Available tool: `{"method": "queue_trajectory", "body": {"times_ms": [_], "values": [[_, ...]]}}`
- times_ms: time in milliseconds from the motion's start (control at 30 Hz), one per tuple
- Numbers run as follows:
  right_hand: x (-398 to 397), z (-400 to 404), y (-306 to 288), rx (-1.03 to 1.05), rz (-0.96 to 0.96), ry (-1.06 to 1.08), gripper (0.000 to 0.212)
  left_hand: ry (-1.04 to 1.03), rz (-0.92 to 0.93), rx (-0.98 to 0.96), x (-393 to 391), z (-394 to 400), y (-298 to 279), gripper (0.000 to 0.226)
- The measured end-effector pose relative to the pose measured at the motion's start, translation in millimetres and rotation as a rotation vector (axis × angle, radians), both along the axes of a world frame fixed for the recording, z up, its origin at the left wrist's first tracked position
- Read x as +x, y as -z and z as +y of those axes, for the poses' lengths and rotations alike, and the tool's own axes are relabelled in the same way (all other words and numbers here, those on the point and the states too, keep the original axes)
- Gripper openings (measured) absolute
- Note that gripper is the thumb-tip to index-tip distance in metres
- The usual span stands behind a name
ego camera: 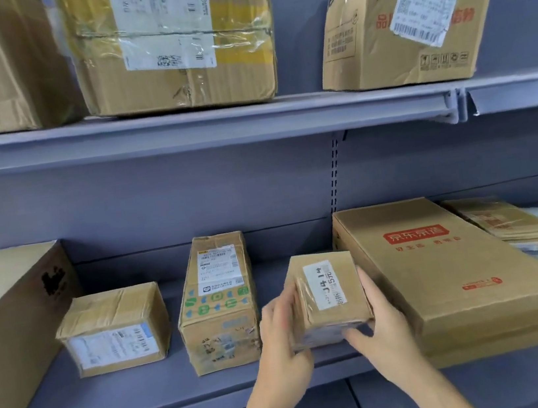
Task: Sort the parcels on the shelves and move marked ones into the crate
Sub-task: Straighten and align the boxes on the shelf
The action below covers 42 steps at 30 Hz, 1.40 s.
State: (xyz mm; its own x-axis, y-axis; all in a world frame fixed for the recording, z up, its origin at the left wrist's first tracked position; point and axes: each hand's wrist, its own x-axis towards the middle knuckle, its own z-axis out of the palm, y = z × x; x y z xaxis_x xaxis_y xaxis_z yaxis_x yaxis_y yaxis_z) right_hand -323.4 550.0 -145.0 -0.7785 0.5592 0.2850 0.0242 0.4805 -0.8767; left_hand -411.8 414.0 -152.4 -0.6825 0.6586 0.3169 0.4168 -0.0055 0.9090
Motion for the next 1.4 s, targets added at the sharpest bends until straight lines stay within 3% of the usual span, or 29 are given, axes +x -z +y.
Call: {"method": "queue_trajectory", "body": {"times_ms": [267, 433, 500, 567, 633, 733, 800, 867, 933, 1000, 1067, 1233, 1400], "values": [[13.8, -40.3, -10.6, -0.286, 0.201, 0.001, 0.049, 0.131, 0.046, -0.085, -4.5, -43.3, 4.9, 0.094], [27.6, -53.6, -8.6, -0.328, 0.245, 0.016, 0.026, 0.260, -0.152, 0.032, 1.9, -52.5, 17.4, 0.087], [34.4, -55.1, -9.1, -0.330, 0.218, 0.034, 0.033, 0.260, -0.201, 0.049, 6.9, -56.8, 18.6, 0.083], [42.8, -52.4, -11.6, -0.316, 0.131, 0.021, 0.057, 0.272, -0.220, 0.046, 9.0, -63.1, 15.2, 0.078], [52.5, -47.5, -20.0, -0.296, -0.011, -0.102, 0.077, 0.331, -0.233, 0.017, 8.3, -70.9, 5.6, 0.071], [60.4, -41.4, -30.5, -0.380, -0.116, -0.300, 0.083, 0.412, -0.220, -0.025, 5.4, -82.9, -10.2, 0.063], [59.5, -43.5, -31.2, -0.391, -0.075, -0.273, 0.081, 0.336, -0.211, 0.005, 6.2, -88.7, -17.1, 0.057], [56.3, -48.3, -27.7, -0.478, 0.074, -0.137, 0.074, 0.078, -0.174, 0.058, 8.4, -91.6, -17.1, 0.058], [54.2, -54.8, -22.1, -0.611, 0.239, -0.033, 0.068, -0.144, -0.181, 0.111, 15.6, -91.5, -14.2, 0.071], [54.9, -63.6, -18.1, -0.670, 0.282, -0.014, 0.075, -0.178, -0.272, 0.138, 28.9, -87.3, -12.1, 0.086], [59.6, -71.9, -14.5, -0.643, 0.215, -0.038, 0.076, -0.175, -0.347, 0.160, 41.3, -80.2, -7.0, 0.086], [80.6, -61.6, -5.1, -0.419, -0.093, -0.047, 0.024, -0.354, -0.250, 0.198, 48.0, -67.4, -4.1, 0.043], [96.6, -55.2, 11.7, -0.193, -0.160, 0.125, 0.015, -0.347, -0.053, 0.045, 60.3, -58.5, 0.6, 0.043]]}}
